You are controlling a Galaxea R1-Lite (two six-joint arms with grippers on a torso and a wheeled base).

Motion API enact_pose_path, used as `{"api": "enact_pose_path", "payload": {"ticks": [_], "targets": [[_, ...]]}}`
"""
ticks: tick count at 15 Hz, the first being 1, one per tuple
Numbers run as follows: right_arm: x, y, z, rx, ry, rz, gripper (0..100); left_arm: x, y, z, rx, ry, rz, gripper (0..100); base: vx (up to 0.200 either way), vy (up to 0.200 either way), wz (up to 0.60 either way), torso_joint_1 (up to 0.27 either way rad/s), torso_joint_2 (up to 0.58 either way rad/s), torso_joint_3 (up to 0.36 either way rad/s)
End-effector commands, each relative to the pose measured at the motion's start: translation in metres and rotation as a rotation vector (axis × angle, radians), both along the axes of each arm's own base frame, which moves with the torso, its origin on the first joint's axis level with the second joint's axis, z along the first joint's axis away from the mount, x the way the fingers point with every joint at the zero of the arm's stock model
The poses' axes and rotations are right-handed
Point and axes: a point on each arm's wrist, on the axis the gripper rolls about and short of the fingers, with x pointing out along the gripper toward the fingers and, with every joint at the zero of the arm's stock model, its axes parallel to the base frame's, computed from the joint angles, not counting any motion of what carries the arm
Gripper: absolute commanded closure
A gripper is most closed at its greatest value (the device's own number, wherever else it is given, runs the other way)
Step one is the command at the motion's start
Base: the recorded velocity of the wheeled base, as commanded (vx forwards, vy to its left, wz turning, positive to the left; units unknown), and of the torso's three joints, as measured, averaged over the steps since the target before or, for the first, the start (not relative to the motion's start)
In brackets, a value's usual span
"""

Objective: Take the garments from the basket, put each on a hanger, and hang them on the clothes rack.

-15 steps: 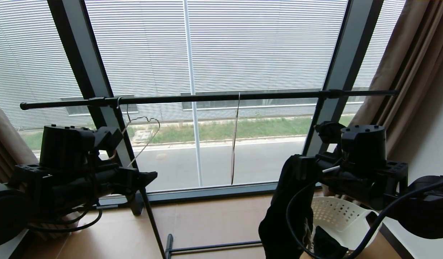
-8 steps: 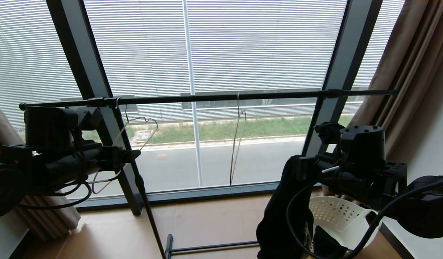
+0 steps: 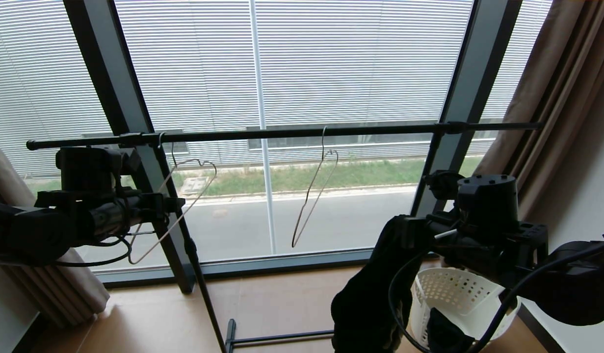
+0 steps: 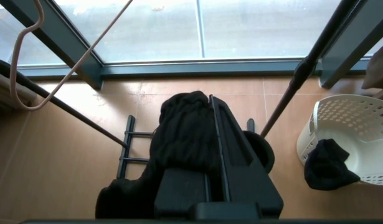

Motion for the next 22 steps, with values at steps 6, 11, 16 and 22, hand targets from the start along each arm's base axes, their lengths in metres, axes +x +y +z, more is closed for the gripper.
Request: {"api": "enact_pose_path", "payload": {"ticks": [6,11,16,22], "targets": [[0.0,0.0,-0.002,-0.003,0.005,0.001,100,0.042,-0.004,-0.041,0.02,0.057,0.023,0,0.0,0.0,0.0,0.0,0.0,0.0],[0.0,0.0,-0.001,-0.001,0.002,0.001,100,0.042,-0.019,-0.038,0.021,0.046,-0.015,0,0.0,0.0,0.0,0.0,0.0,0.0],[0.0,0.0,-0.001,-0.001,0.002,0.001,100,0.05,-0.019,-0.036,0.018,0.026,-0.013,0,0.0,0.0,0.0,0.0,0.0,0.0],[-0.001,0.0,-0.002,-0.002,0.003,0.001,100,0.059,-0.013,-0.035,0.034,0.01,0.044,0,0.0,0.0,0.0,0.0,0.0,0.0]]}}
